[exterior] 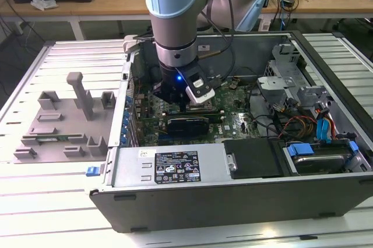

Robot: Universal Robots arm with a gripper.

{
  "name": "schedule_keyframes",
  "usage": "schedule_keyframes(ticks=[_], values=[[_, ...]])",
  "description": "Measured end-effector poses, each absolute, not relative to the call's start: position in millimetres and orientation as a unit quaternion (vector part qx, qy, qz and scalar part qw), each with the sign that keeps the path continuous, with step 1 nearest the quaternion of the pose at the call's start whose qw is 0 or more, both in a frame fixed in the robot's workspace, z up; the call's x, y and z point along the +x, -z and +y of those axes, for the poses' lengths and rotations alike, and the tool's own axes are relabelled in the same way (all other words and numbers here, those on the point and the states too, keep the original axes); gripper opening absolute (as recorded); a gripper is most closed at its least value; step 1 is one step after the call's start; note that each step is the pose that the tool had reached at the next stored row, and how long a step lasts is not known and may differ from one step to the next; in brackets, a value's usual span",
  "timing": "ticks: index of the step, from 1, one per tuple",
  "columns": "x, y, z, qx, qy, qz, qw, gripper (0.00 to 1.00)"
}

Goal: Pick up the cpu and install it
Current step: 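Install the second cpu locking lever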

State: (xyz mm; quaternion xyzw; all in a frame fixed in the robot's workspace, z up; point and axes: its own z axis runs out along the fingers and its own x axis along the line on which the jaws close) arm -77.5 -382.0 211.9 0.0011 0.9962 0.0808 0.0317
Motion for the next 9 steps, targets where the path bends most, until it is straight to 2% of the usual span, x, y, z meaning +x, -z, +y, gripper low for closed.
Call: schedule_keyframes(ticks=[9], values=[[-78, -210, -393, 0.001, -0.091, 0.995, 0.032, 0.11]])
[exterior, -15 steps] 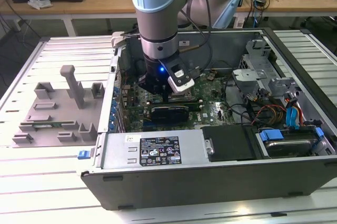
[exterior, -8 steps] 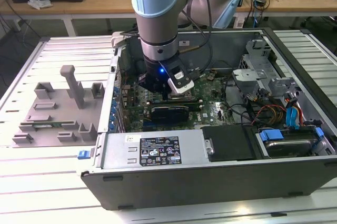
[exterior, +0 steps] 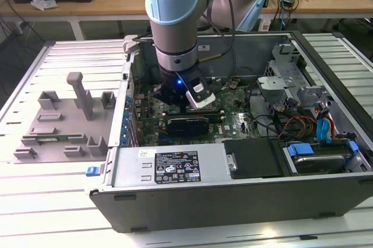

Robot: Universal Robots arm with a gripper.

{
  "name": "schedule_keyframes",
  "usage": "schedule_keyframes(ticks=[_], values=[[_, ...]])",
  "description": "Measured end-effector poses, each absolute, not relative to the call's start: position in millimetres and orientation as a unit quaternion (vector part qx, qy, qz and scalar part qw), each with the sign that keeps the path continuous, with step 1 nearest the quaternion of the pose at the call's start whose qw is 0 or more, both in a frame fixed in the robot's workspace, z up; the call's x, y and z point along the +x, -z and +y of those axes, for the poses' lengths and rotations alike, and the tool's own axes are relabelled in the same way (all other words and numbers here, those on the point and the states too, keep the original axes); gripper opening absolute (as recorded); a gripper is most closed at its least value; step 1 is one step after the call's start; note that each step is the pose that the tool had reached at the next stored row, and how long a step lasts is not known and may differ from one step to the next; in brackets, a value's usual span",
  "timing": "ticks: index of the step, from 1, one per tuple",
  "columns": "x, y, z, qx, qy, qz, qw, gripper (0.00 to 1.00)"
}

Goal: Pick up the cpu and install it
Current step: 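Install the second cpu locking lever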

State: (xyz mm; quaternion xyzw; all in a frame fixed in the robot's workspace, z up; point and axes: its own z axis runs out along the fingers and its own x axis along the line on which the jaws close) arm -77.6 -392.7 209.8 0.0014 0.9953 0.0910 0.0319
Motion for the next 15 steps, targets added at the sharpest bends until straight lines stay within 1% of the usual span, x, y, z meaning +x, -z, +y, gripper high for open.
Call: schedule_keyframes(ticks=[12, 15], values=[[-78.4, -201.0, -395.6, 0.005, -0.127, 0.991, 0.032, 0.11], [-78.4, -201.0, -396.0, 0.005, -0.127, 0.991, 0.032, 0.11]])
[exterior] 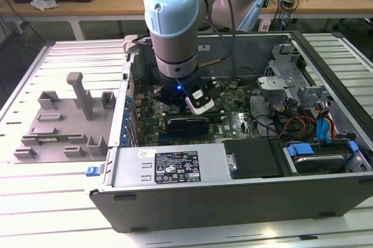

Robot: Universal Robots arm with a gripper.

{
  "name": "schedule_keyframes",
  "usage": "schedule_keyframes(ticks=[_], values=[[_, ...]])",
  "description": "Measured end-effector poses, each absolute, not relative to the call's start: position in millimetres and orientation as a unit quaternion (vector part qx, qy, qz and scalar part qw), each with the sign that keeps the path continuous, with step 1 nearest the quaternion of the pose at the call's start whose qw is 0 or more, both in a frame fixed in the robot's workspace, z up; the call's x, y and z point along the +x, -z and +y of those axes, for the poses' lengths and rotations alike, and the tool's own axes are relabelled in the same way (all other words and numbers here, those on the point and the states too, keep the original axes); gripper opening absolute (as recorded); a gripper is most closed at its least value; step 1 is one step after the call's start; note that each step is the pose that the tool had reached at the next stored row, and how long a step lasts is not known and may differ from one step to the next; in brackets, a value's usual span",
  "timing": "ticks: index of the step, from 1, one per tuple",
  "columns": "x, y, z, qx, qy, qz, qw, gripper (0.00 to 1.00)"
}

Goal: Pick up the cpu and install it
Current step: 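Install the second cpu locking lever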

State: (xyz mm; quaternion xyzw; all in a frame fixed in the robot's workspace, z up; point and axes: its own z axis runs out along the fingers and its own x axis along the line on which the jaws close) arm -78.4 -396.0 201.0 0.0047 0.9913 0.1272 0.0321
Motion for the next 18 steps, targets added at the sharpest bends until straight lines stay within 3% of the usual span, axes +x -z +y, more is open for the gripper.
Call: schedule_keyframes(ticks=[12, 15, 18], values=[[-78.5, -201.3, -402.6, 0.005, -0.133, 0.991, 0.032, 0.11], [-79.7, -200.6, -404.2, 0.005, -0.153, 0.988, 0.034, 0.11], [-79.7, -202.8, -404.3, 0.005, -0.150, 0.988, 0.034, 0.11]])
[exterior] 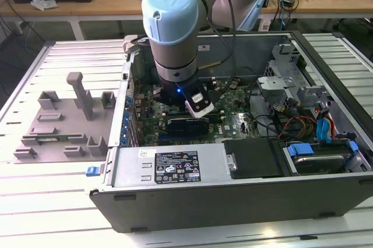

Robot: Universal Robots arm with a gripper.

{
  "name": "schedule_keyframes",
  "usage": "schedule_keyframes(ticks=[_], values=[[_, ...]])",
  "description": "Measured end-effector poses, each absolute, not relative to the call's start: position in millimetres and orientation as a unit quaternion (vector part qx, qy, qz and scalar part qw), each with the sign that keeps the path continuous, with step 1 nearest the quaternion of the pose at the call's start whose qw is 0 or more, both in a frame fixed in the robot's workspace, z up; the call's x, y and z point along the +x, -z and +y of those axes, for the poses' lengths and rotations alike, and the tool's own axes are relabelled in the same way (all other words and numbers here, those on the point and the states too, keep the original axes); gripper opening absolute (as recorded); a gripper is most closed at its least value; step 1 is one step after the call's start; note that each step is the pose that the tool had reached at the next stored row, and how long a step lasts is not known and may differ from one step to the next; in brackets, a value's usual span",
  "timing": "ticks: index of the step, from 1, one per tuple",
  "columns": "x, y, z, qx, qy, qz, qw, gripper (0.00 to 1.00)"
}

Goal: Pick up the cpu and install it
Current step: 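Install the second cpu locking lever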

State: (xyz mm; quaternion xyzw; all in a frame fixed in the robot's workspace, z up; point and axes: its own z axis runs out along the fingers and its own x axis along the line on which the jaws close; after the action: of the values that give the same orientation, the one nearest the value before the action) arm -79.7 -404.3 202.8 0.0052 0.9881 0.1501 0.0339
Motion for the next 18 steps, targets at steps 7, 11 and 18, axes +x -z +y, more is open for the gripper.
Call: schedule_keyframes(ticks=[7, 11, 18], values=[[-79.5, -205.3, -405.3, 0.005, -0.134, 0.990, 0.032, 0.11], [-79.4, -204.7, -405.6, 0.005, -0.133, 0.991, 0.032, 0.11], [-79.6, -199.7, -405.7, 0.005, -0.137, 0.990, 0.034, 0.11]])
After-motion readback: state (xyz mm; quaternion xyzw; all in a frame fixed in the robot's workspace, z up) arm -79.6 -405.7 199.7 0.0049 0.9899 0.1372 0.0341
